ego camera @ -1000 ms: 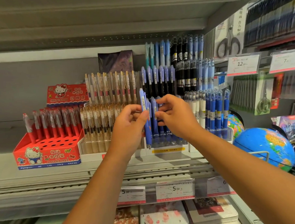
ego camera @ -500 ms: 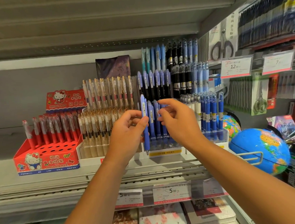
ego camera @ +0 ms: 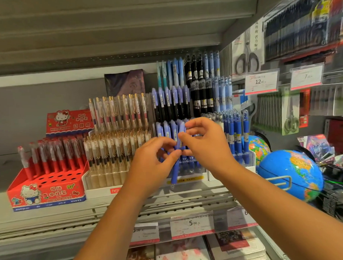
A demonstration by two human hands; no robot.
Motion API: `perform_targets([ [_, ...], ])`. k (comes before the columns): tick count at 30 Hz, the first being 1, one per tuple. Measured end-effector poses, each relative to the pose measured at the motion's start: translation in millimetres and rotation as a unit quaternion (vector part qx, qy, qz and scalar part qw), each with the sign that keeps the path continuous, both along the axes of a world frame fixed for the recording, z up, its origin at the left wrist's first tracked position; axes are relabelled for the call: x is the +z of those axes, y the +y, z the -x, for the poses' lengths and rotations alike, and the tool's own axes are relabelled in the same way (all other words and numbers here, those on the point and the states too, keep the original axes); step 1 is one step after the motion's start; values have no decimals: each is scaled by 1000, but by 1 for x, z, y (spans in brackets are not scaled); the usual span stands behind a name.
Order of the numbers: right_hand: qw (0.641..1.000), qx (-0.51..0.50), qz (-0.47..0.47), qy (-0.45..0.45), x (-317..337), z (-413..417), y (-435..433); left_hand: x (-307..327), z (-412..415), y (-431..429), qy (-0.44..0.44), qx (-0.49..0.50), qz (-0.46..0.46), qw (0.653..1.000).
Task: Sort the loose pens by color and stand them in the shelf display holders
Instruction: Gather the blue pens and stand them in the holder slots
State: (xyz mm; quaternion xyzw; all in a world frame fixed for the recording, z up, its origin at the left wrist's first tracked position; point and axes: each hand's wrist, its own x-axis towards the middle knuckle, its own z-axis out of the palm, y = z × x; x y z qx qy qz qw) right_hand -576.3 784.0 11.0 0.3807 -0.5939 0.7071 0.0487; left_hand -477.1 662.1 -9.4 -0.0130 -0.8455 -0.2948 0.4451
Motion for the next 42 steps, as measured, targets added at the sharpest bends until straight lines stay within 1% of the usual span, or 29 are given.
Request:
perform_targets([
  [3, 999, -15, 30, 7, 5, 5, 4, 9, -3, 1, 71, 75, 141, 985],
  [5, 998, -30, 48, 23, 7, 10, 5, 22, -3, -6, 77, 120, 211, 967],
  [7, 996, -55, 52, 50, 9, 14, 3, 38, 0, -16, 39, 147, 249, 956],
  [10, 990, -94, 53, 91, 11, 17, -2, 57, 7, -29, -52, 177, 290, 939],
  [14, 982, -132, 40, 128, 11, 20, -11, 62, 20, -37, -160, 201, 339, 905],
  [16, 979, -143, 16, 141, 11, 22, -15, 59, 24, -41, -177, 195, 330, 907],
  [19, 977, -143, -25, 155, 10, 24, -21, 54, 26, -43, -165, 178, 306, 921],
  [24, 970, -137, -96, 178, 2, 23, -27, 54, 27, -44, -161, 177, 302, 923],
  [32, 958, -148, -142, 202, 1, 21, -28, 53, 28, -45, -154, 177, 298, 925],
  [38, 955, -158, -159, 195, 2, 23, -27, 52, 28, -44, -155, 183, 297, 924],
  [42, 951, -154, -187, 192, 6, 24, -25, 52, 26, -43, -153, 185, 301, 923],
])
